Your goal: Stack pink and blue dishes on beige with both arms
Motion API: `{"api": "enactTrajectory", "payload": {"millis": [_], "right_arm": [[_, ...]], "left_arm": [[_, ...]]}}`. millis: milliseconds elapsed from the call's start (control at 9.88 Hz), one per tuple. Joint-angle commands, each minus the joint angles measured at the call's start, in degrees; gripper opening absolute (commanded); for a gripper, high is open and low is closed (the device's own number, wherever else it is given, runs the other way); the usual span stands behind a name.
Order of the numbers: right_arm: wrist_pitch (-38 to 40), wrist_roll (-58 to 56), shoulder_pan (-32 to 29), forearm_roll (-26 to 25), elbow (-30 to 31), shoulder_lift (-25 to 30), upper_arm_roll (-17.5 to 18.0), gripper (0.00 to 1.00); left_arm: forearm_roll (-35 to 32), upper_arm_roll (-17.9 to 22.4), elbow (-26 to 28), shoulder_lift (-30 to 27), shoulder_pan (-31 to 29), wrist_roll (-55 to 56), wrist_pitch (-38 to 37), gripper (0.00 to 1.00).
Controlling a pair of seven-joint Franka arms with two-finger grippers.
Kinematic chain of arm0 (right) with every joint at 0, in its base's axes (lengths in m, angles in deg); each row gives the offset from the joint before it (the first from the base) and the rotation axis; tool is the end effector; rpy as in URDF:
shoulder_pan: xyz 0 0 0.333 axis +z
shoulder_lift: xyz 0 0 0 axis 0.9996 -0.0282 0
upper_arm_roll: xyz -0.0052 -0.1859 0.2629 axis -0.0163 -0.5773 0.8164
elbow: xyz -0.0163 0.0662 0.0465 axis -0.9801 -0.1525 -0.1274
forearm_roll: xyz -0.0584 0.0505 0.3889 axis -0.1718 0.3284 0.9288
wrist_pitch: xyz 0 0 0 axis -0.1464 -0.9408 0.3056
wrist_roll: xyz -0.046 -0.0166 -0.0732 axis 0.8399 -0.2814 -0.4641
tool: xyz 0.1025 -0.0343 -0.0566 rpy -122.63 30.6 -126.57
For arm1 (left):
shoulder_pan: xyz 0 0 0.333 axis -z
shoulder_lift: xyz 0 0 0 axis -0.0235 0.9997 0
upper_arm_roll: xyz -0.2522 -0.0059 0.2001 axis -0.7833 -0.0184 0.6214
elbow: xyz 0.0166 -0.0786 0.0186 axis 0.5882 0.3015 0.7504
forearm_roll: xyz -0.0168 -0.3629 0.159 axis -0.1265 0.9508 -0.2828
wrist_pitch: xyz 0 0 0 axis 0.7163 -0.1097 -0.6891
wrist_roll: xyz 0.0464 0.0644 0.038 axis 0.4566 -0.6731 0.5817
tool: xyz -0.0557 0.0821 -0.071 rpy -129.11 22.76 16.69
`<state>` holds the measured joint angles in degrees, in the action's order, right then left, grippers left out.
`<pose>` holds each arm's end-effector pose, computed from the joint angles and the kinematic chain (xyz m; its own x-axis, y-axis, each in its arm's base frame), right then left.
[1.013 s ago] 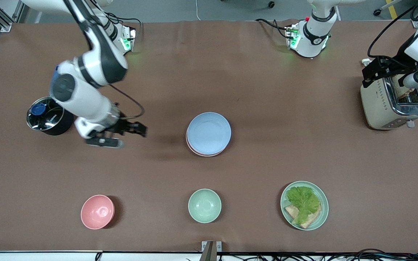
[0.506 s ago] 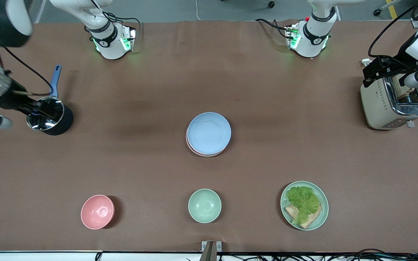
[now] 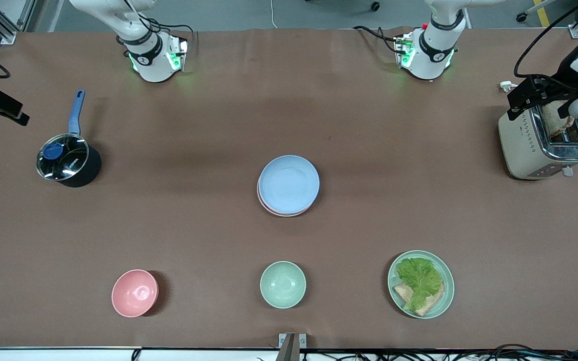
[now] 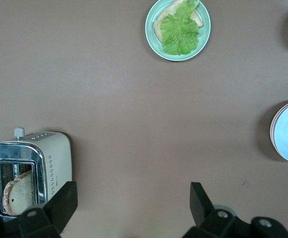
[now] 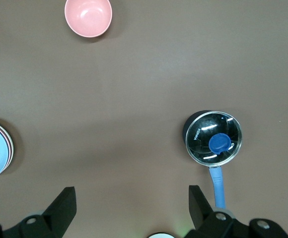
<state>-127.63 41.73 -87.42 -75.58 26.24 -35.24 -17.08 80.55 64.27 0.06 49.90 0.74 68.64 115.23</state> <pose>0.5365 -0.0316 0.6702 0.9832 -0.1797 -0.0318 -0.1797 -0.9837 0.0029 0.5345 -0.0758 0.6673 0.9993 -0.0014 0.0370 0.0000 -0.9994 -0.0353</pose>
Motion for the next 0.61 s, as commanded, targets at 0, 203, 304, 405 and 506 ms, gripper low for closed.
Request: {"api": "enactTrajectory", "payload": {"millis": [0, 203, 304, 405, 506], "right_arm": [[-0.5, -0.7, -1.4, 0.0, -1.3, -1.2, 1.0, 1.0], [-1.2, -0.7, -1.5, 0.4, 0.2, -1.2, 0.8, 1.0], [-2.4, -0.7, -1.7, 0.3, 0.9, -1.1, 0.9, 1.0], [-2.2, -0.8, -1.6, 0.3, 1.5, -0.9, 0.9, 1.0], [-2.3, -0.8, -1.6, 0.3, 1.8, -1.0, 1.0, 1.0]], "left_arm": [[0.4, 0.1, 0.2, 1.2, -0.1, -0.3, -0.5, 1.0], [0.5, 0.1, 0.2, 1.2, 0.1, -0.3, -0.6, 1.0], [0.6, 0.0, 0.2, 1.2, 0.3, -0.3, -0.6, 1.0], [0.6, 0.0, 0.2, 1.2, 0.3, -0.2, -0.6, 1.0], [0.6, -0.1, 0.2, 1.2, 0.4, -0.2, -0.6, 1.0]]}}
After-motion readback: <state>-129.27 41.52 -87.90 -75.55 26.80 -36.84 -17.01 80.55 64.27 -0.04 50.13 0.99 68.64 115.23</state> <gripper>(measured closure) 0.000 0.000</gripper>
